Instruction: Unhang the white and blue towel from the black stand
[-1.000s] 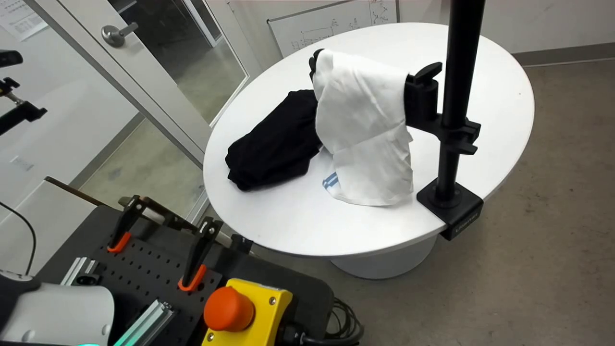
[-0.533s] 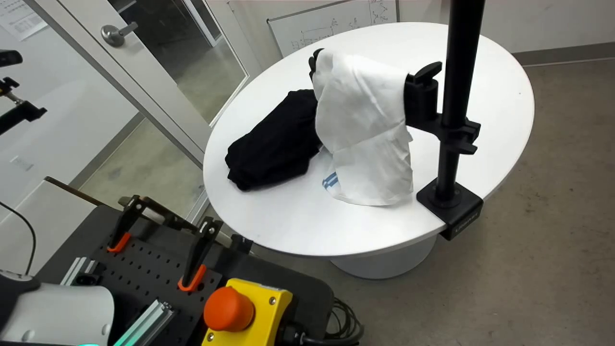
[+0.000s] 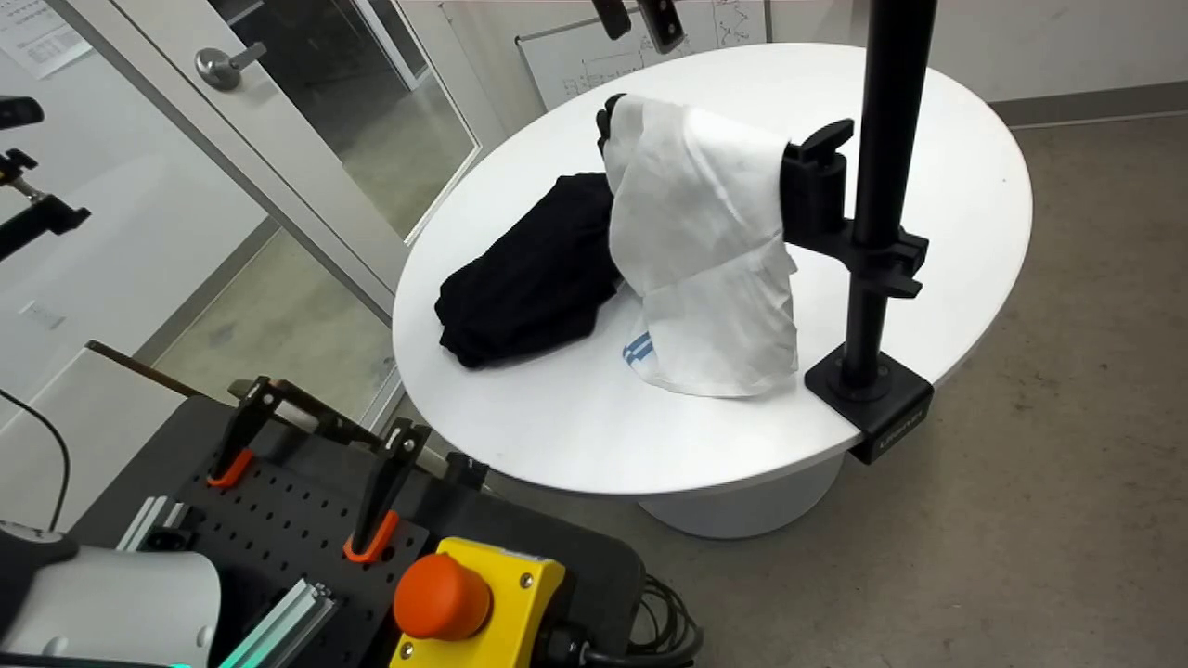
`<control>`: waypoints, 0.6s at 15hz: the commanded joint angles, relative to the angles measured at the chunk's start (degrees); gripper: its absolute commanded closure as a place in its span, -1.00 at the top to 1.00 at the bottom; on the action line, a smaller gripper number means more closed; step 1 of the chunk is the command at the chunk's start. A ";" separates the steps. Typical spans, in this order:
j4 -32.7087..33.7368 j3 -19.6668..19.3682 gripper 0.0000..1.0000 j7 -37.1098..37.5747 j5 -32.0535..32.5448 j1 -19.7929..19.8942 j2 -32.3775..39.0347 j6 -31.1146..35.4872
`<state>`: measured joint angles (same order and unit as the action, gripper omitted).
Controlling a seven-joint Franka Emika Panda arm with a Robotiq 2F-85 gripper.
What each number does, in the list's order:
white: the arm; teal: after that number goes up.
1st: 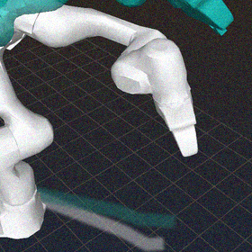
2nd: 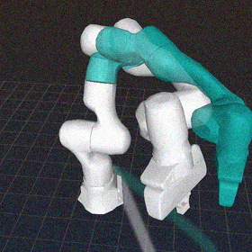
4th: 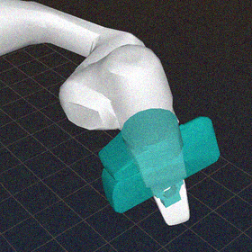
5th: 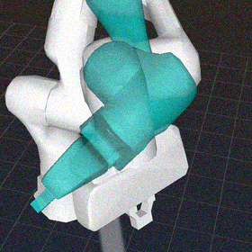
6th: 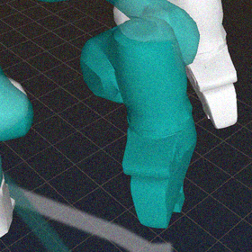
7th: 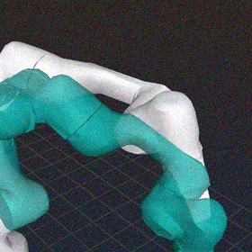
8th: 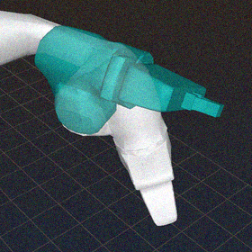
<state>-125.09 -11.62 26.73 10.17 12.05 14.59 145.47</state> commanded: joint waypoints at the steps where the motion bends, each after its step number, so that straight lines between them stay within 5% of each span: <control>1: 2.58 -1.67 1.00 1.36 -2.26 -2.21 3.06 -0.88; 9: 3.15 -2.73 1.00 1.44 -5.81 -3.53 5.36 -1.44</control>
<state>-123.51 -13.22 27.16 5.83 9.87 18.66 145.29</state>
